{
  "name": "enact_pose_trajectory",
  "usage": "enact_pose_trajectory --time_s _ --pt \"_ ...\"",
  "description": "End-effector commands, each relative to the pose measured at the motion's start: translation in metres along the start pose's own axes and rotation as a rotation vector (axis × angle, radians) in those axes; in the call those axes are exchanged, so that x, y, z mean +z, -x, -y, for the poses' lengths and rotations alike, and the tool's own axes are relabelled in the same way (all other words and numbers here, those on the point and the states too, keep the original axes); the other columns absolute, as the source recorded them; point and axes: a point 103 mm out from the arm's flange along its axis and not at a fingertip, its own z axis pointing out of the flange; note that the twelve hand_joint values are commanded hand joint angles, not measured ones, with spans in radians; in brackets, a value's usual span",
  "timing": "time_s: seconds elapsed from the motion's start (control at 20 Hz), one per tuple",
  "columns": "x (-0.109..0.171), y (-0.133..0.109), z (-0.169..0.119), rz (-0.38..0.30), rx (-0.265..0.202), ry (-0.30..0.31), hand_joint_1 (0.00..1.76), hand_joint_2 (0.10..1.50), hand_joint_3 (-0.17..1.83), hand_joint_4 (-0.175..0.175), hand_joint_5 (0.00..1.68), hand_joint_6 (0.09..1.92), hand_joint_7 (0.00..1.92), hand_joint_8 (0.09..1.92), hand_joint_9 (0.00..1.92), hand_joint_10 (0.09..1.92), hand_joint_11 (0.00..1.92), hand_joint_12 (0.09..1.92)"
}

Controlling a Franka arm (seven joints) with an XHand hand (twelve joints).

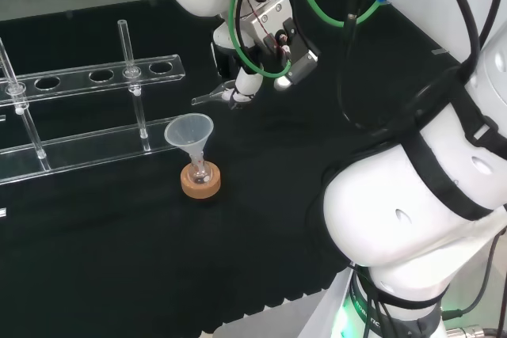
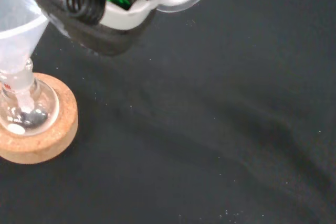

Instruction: Pour all the NaCl from the weighing funnel into the round-bottom flask.

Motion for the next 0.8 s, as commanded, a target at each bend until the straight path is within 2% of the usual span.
enact_pose_trajectory --time_s 0.05,0.15,0.25,0.4,0.8 --pt "-0.0023 0.0013 -0.0025 0.044 -0.020 -0.006 1.14 0.68 0.48 0.175 1.55 0.09 1.67 0.09 1.09 0.17 0.00 1.45" --pt "-0.0025 0.0007 -0.0025 0.053 -0.029 -0.009 1.14 0.68 0.48 0.175 1.55 0.09 1.68 0.09 1.09 0.17 0.00 1.45" --pt "-0.0019 -0.0003 -0.0032 0.102 -0.057 -0.021 1.14 0.68 0.48 0.175 1.55 0.09 1.68 0.09 1.09 0.17 0.00 1.45" --pt "-0.0046 -0.0001 -0.0046 0.140 -0.074 -0.022 1.14 0.69 0.48 0.175 1.55 0.09 1.68 0.09 1.09 0.17 0.00 1.45" --pt "-0.0095 0.0044 -0.0086 0.214 -0.106 -0.029 1.14 0.69 0.48 0.175 1.54 0.09 1.68 0.09 1.09 0.17 0.00 1.44"
